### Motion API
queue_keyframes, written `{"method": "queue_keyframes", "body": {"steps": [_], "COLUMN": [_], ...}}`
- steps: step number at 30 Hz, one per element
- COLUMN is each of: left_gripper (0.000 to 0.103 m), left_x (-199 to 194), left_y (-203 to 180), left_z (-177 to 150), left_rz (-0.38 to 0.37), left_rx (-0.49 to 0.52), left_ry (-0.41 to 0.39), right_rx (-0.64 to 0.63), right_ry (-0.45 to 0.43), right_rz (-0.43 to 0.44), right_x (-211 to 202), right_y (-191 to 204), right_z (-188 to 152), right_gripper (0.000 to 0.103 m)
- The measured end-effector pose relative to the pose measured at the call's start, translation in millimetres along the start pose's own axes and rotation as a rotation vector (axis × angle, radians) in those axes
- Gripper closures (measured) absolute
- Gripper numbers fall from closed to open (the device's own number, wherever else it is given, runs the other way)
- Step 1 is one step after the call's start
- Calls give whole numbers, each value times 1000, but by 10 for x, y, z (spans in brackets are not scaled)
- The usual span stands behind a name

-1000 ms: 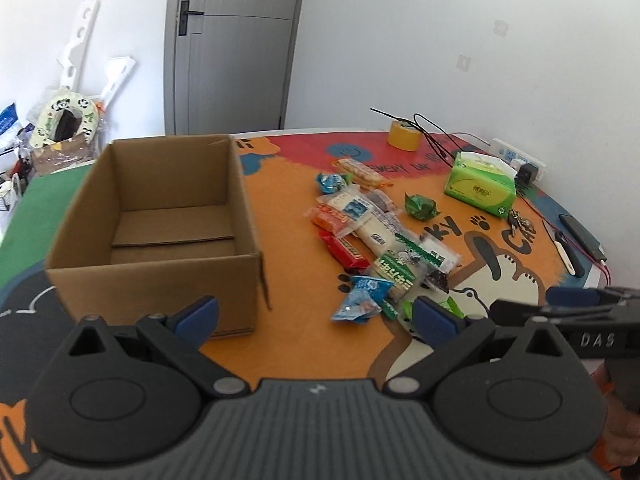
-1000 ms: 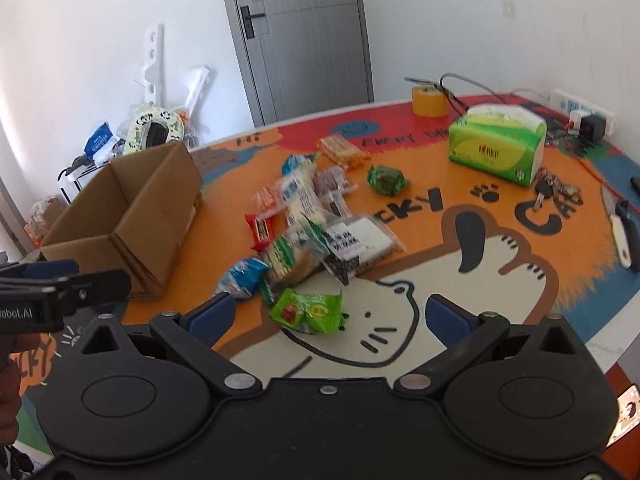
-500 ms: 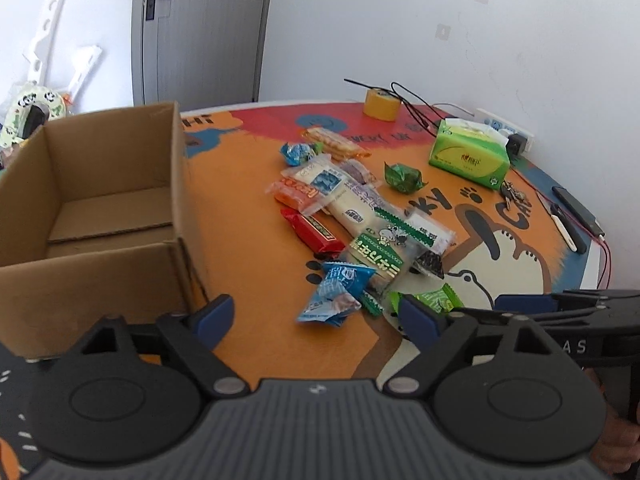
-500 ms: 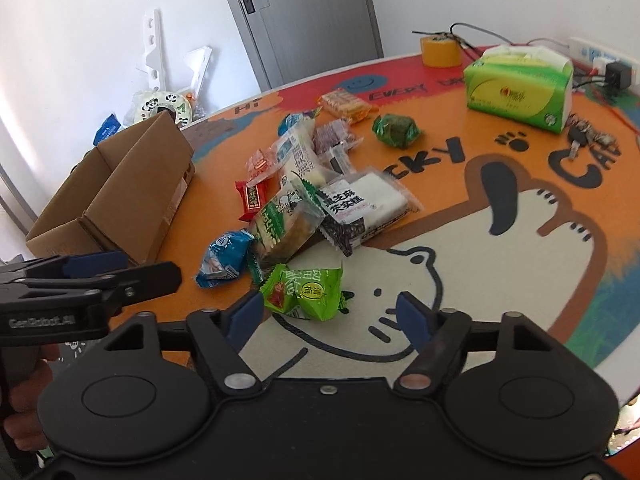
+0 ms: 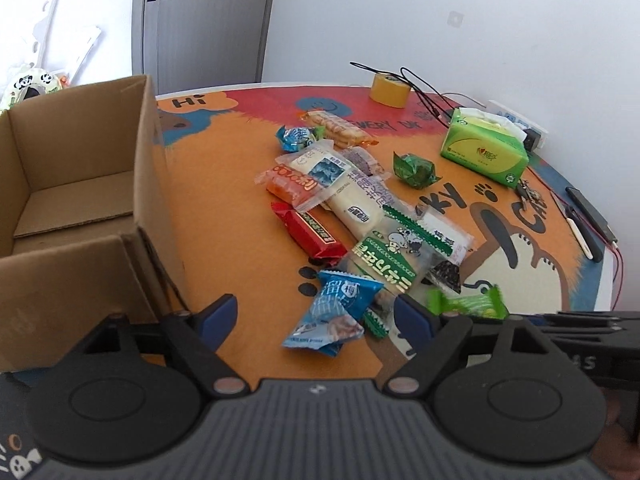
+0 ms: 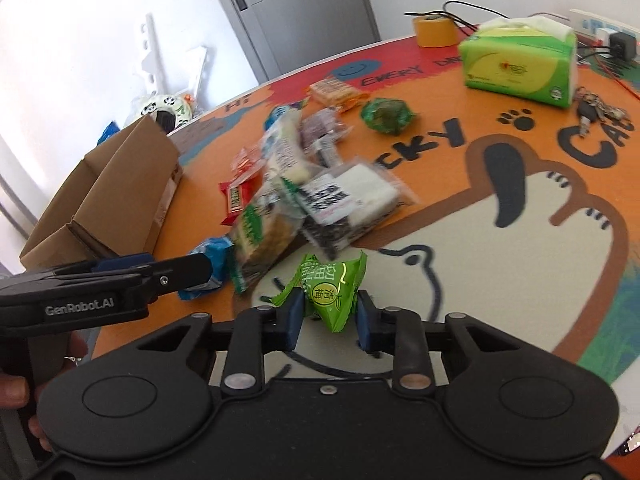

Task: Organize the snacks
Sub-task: 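Grasp the blue snack packet with the left gripper while the right grasps the green packet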

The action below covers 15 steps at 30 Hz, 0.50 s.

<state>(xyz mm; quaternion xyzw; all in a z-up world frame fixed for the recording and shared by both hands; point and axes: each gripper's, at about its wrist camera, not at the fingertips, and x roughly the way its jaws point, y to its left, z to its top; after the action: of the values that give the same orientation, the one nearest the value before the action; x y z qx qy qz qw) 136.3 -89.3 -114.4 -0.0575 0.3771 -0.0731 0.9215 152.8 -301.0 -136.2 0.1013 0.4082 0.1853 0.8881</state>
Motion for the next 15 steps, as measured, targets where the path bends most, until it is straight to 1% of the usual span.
{"method": "queue_keyframes", "body": {"steps": [4,5,9,13,15], "left_gripper": [19,20,32,35,37], "left_x": [83,102,157,194,205], "left_y": [-30,-35,-46,-66,-89], "left_z": [-5,-9,-39,-63,-71], "left_rz": [12,15,12,34,26], "left_rx": [4,5,3,12,18], "left_ry": [-5,-3,4,-5,-10], "right_rx": [14,17,1,-6,-7], "right_ry": [-4,-5,-9,-9,-10], "right_rz": [-20,-20,-29,-31,-32], "right_x": [-35,-35,-25,-2,-6], "right_y": [-77,-90,-76,-51,-49], "right_z": [20,23,3,7,4], "right_gripper": [75,75,73,73,73]}}
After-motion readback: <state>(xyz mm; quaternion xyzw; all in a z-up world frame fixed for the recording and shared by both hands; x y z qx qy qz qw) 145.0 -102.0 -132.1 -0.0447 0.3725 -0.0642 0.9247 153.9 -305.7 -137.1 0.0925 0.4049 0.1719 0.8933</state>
